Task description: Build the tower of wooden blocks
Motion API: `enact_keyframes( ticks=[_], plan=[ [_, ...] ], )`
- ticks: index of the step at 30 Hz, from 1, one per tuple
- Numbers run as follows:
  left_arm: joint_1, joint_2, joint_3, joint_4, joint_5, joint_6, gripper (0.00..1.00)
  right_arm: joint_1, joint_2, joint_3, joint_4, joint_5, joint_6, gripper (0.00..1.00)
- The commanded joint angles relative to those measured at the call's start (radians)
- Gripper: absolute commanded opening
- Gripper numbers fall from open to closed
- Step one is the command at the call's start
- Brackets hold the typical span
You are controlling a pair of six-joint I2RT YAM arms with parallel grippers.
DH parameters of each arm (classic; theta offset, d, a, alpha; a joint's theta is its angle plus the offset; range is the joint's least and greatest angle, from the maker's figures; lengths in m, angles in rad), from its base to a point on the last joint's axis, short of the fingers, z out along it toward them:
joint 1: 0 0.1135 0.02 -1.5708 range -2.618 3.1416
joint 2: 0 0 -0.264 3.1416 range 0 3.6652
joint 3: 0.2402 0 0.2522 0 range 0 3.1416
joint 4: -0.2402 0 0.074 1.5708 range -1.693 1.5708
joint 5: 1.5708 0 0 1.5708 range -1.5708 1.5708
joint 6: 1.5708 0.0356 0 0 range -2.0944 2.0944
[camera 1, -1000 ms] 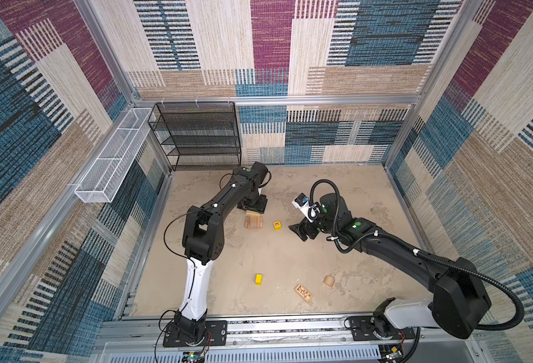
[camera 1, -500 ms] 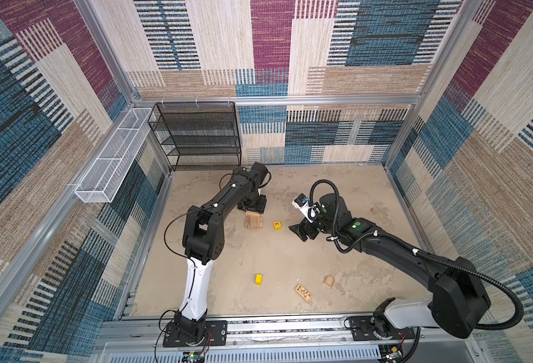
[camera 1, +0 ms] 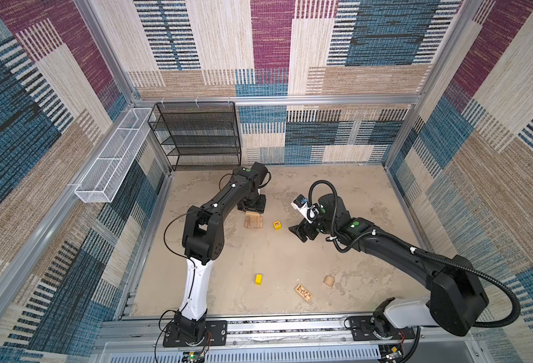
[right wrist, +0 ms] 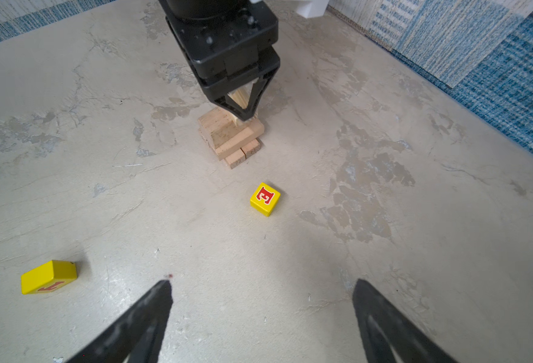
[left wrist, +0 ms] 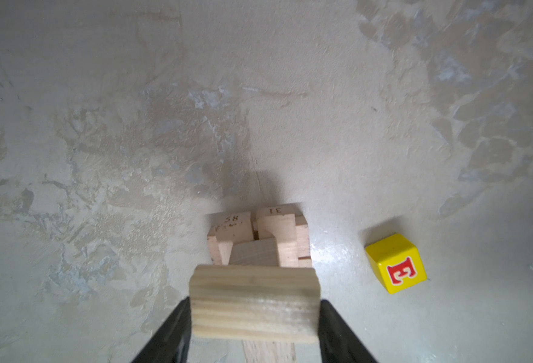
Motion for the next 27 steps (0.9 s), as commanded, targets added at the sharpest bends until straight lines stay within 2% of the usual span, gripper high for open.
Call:
enact_keyframes(
  ticks=[1,27],
  plan=[
    [0.001,-0.017,-0.01,-0.014,-0.018,-0.028,0.61,-0.001,0.006,0.008,-0.001,-0.017,-0.004,0.92],
    [-0.007,-0.03,0.0,-0.013,-0.038,-0.132,0.62,-0.001,0.027,0.021,-0.008,-0.034,-0.008,0.9]
  ],
)
